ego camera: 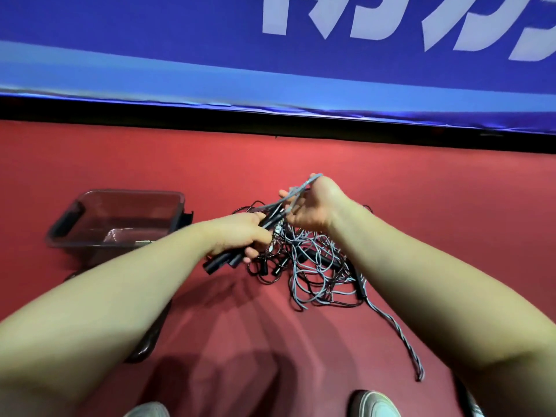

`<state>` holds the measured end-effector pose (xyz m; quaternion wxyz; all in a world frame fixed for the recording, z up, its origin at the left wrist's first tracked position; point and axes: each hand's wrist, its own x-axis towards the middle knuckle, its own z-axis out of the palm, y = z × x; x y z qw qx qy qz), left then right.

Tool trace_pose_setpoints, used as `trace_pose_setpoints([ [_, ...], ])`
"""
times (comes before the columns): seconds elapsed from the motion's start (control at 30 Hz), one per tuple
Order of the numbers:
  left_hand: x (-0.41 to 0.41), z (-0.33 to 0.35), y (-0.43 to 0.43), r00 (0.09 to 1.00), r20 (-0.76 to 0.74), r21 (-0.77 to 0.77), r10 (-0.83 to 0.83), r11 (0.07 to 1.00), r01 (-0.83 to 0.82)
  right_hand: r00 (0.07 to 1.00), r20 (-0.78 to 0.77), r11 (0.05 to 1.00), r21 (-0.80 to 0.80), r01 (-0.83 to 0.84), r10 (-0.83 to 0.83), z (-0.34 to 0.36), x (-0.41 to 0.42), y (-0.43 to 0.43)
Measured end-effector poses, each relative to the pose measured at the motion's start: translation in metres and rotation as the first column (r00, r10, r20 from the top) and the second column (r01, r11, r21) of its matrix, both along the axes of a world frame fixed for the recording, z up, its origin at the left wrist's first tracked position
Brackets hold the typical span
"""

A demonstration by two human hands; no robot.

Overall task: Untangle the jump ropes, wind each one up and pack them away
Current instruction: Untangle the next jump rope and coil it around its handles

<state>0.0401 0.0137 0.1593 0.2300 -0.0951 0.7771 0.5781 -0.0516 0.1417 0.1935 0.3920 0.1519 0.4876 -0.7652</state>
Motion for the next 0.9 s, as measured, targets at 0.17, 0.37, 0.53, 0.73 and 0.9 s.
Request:
trace_pose_setpoints([
  [0.17, 0.009, 0.014, -0.022, 0.910, 0.327, -0.371, -0.254, 0.851, 0.371, 0.961, -0.273, 0.847, 0.504, 0.169, -0.029, -0.020, -0.048, 0.049],
  [0.37, 0.003, 0.034, -0.026, 0.966, 0.041, -0.681, -0.255, 0.700, 0.214, 0.599, 0.253, 0.078, 0.879, -0.471, 0.760, -0.071, -0.042, 0.115],
  [0.53, -0.005, 0.067, -0.019, 0.929, 0.041, -0.793, -0.367, 0.554, 0.254, 0.656, -0.143, 0.592, 0.599, -0.539, 0.741, -0.062, -0.043, 0.100],
  [0.73, 0.000, 0.103, -0.019, 0.911, -0.301, -0.602, -0.283, 0.797, 0.049, 0.363, -0.579, 0.681, 0.565, -0.466, 0.730, -0.026, -0.028, 0.046],
  [0.9, 0.006, 0.127, -0.010, 0.843, -0.480, -0.490, -0.244, 0.871, -0.026, 0.254, -0.611, 0.632, 0.547, -0.550, 0.750, -0.036, -0.003, 0.009],
])
